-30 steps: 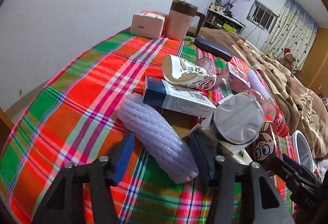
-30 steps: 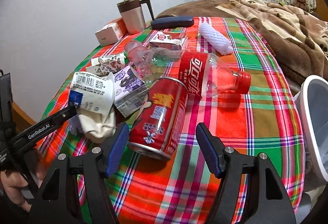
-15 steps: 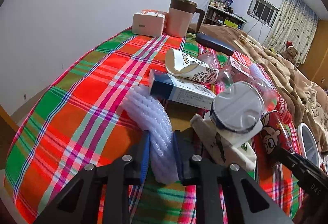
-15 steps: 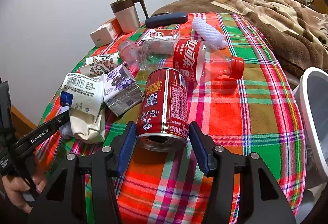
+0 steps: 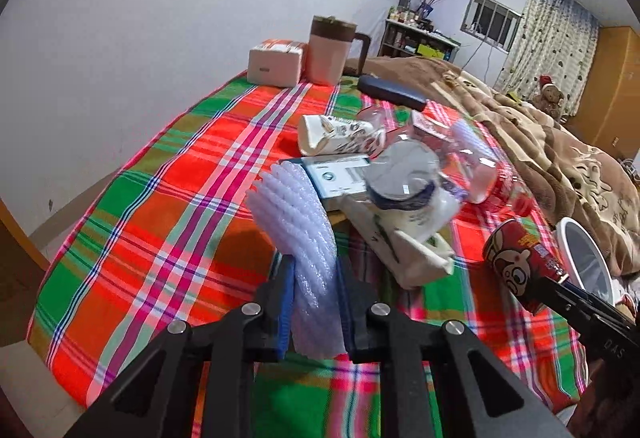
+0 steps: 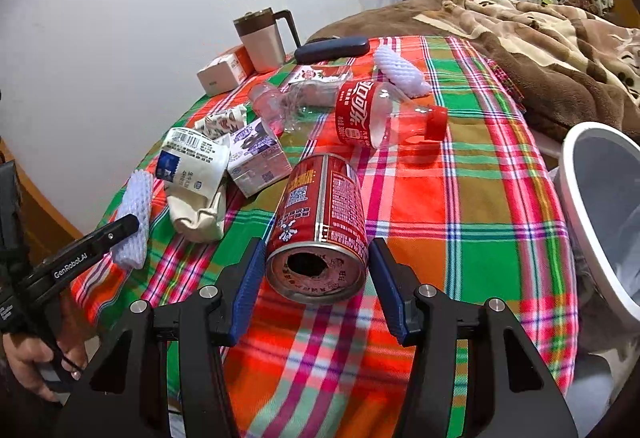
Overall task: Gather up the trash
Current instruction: 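Carry the foam net and red can over the white bin with both tools, then open both tools to drop the foam net and can into the bin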
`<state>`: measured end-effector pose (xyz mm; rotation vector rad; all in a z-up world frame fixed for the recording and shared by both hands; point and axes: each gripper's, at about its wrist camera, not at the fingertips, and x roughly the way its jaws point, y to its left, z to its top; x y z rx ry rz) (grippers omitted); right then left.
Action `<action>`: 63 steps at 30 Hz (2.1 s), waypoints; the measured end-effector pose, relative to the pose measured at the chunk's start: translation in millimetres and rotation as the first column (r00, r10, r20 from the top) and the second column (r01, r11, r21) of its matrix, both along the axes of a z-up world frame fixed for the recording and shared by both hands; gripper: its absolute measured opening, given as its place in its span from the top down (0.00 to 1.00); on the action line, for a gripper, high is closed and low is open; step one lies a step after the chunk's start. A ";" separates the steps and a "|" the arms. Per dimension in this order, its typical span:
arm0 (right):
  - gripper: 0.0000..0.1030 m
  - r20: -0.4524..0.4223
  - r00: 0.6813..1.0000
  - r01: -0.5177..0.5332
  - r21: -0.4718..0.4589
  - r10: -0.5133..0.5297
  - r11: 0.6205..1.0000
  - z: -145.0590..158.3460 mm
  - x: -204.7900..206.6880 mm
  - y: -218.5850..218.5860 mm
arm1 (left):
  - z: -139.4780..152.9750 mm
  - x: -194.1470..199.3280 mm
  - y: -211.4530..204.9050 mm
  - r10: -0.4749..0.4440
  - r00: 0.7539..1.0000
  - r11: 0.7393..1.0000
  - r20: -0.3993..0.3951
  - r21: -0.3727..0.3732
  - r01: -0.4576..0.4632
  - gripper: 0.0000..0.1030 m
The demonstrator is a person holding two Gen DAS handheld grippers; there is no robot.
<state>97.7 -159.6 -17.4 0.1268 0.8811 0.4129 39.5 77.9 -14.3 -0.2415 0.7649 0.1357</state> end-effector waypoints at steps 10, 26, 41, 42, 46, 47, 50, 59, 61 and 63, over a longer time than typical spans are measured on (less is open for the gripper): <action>0.48 0.048 0.999 0.023 0.023 -0.025 0.999 11.0 -13.7 -19.0 | 26.2 -19.3 -25.3 -0.066 0.996 0.998 0.058 0.015 0.065 0.81; 0.48 0.112 0.987 0.110 0.076 -0.118 0.991 27.8 -22.8 -66.2 | 59.8 -10.8 -85.7 -0.239 0.963 0.971 0.124 0.045 0.235 0.81; 0.48 0.138 0.925 0.349 0.058 -0.354 0.935 31.2 -24.4 -152.0 | 43.9 44.8 -223.7 -0.569 0.817 0.822 0.091 0.027 0.569 0.81; 0.48 0.135 0.919 0.366 0.056 -0.370 0.929 30.2 -23.9 -157.7 | 41.3 49.0 -235.1 -0.592 0.802 0.806 0.086 0.023 0.592 0.81; 0.48 0.126 0.897 0.421 0.044 -0.423 0.906 25.9 -22.7 -177.7 | 32.5 63.7 -272.1 -0.658 0.750 0.752 0.070 0.014 0.659 0.81; 0.48 0.121 0.892 0.435 0.040 -0.436 0.900 24.0 -22.4 -183.8 | 30.9 67.3 -281.2 -0.672 0.737 0.739 0.069 0.009 0.673 0.81; 0.48 0.111 0.881 0.460 0.027 -0.460 0.887 19.9 -21.4 -194.7 | 24.3 80.1 -304.5 -0.709 0.703 0.703 0.058 -0.012 0.711 0.81; 0.48 0.076 0.861 0.504 0.004 -0.502 0.864 7.1 -19.8 -217.0 | -0.3 102.5 -352.4 -0.781 0.624 0.622 0.014 -0.068 0.780 0.80; 0.47 0.069 0.858 0.510 0.003 -0.509 0.860 5.7 -18.8 -220.3 | -3.9 105.8 -358.3 -0.793 0.610 0.607 0.007 -0.081 0.791 0.80; 0.47 0.059 0.856 0.515 0.002 -0.514 0.857 4.5 -17.8 -223.7 | -7.0 109.0 -362.3 -0.803 0.596 0.594 0.000 -0.092 0.799 0.79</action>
